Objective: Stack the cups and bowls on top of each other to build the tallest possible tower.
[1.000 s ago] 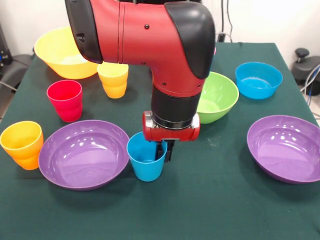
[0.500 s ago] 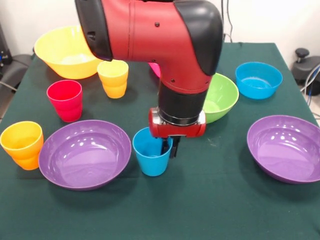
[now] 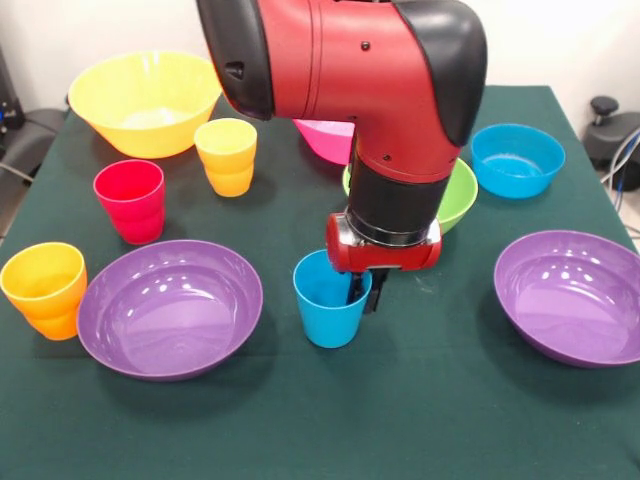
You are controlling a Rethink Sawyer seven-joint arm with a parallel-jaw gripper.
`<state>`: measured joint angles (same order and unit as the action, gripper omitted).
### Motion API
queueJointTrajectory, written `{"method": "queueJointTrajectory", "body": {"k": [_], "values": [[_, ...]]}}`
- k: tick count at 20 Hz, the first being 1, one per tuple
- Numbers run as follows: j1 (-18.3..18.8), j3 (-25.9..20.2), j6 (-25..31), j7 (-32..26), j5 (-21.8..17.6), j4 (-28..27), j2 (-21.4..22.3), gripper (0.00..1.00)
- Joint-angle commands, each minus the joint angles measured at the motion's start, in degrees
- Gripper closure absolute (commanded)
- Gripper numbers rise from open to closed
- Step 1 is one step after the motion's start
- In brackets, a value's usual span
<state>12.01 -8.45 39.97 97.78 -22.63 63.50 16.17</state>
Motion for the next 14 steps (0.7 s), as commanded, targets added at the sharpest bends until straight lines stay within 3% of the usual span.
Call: {"method": "queueJointTrajectory", "body": {"k": [1, 14], "values": [[-1.36, -0.82, -3.2, 5.38, -0.53, 4.33, -2.65, 1.0], [-0.22, -0.98, -5.1, 5.17, 0.78, 7.49, -2.2, 1.0]]}}
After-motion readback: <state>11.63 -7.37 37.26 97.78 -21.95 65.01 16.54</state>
